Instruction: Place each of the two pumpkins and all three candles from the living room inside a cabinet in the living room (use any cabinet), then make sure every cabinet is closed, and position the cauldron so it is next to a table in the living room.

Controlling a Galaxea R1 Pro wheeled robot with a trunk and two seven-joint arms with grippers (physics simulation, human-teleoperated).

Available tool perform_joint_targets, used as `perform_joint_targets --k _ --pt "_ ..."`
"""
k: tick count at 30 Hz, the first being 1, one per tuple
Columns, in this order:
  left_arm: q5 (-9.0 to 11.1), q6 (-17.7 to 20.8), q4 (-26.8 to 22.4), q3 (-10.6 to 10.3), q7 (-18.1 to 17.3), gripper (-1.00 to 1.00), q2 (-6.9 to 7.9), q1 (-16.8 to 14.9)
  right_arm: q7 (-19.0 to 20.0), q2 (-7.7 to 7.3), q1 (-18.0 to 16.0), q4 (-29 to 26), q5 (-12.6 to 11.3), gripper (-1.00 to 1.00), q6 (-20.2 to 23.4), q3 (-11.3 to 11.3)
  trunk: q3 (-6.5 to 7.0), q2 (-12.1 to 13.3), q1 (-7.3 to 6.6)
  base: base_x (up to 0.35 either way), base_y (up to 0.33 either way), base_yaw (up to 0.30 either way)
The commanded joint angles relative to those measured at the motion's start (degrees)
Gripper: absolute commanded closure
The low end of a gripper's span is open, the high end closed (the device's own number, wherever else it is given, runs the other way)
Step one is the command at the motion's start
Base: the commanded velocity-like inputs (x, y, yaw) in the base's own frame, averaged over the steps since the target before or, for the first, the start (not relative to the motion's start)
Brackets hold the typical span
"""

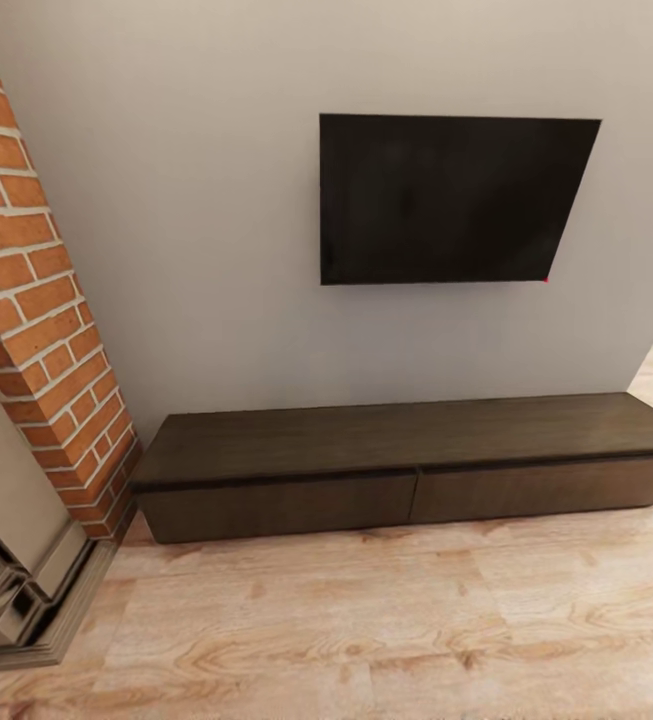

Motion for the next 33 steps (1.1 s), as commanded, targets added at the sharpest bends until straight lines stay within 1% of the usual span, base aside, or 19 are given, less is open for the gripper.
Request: perform_joint_targets --k 1,4,8,15,22,25,28,33 --pt "0.41 0.17 -0.1 -0.53 0.18 -1.0 0.01 0.28 -0.09 0.0 0.26 0.13 -0.33 -1.0 -0.37 0.52 0.05 0.39 -0.23 0.0 0.0 0.0" --pt "0.41 -1.17 -0.06 -0.54 0.18 -1.0 -0.05 1.82 -0.1 -0.19 1.92 0.25 -0.39 -1.0 -1.78 0.52 0.3 1.6 -0.89 0.0 0.0 0.0" --pt "0.41 -2.1 -0.05 -0.58 0.18 -1.0 -0.19 3.52 -0.05 -0.25 3.0 0.35 -0.41 -1.0 -2.33 0.52 0.64 3.2 -1.77 0.0 0.0 0.0" --pt "0.34 -3.38 -0.04 -0.6 0.22 -1.0 -0.22 4.92 -0.01 -0.28 3.1 0.39 -0.38 -1.0 -2.45 0.52 1.24 6.01 -3.31 0.0 0.0 0.0" --pt "0.27 -3.86 -0.04 -0.6 0.2 -1.0 -0.21 5.13 0.0 -0.43 3.02 0.44 0.15 -1.0 -2.45 0.6 1.83 8.81 -4.85 0.0 0.0 0.0" --pt "0.26 -3.9 -0.04 -0.6 0.21 -1.0 -0.12 5.16 -0.01 -0.88 3.01 0.46 0.19 -1.0 -2.5 0.61 2.09 10.02 -5.5 0.0 0.0 0.0" --pt "0.26 -3.91 -0.04 -0.6 0.22 -1.0 -0.13 5.26 -0.02 -1.74 3.08 0.46 0.2 -1.0 -2.47 0.61 2.34 11.22 -6.16 0.0 0.0 0.0" --pt "0.26 -4.05 -0.04 -0.6 0.24 -1.0 -0.14 5.64 -0.02 -2.48 3.17 1.08 0.37 -1.0 -2.46 0.68 2.76 13.23 -7.26 0.0 0.0 0.0"
